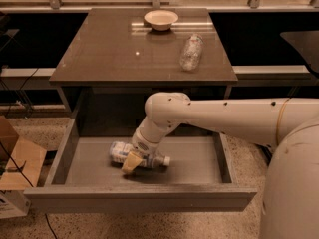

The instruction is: Pick blue plastic bottle from top drawer and place on counter

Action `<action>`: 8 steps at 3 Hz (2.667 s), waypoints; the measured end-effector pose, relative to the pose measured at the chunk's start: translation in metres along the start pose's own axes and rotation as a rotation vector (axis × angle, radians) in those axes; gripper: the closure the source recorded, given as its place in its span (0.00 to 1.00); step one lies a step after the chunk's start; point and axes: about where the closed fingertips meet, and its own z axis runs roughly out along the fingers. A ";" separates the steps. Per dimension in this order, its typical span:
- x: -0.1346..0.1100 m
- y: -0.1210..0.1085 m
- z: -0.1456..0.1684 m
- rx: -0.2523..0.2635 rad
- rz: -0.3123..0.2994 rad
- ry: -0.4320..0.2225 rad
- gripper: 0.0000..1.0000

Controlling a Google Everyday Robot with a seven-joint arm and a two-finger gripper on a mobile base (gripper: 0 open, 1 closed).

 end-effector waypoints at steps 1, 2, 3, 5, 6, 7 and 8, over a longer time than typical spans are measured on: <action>-0.009 0.007 -0.020 0.033 -0.015 -0.056 0.60; -0.025 0.012 -0.055 0.068 -0.040 -0.130 0.83; -0.052 0.010 -0.117 0.126 -0.090 -0.255 1.00; -0.105 -0.019 -0.228 0.351 -0.252 -0.283 1.00; -0.160 -0.057 -0.281 0.502 -0.418 -0.190 1.00; -0.199 -0.086 -0.294 0.535 -0.509 -0.152 1.00; -0.224 -0.113 -0.274 0.491 -0.556 -0.146 1.00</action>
Offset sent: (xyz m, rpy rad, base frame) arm 0.0025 -0.0051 0.1139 0.1769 -0.1978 -0.0313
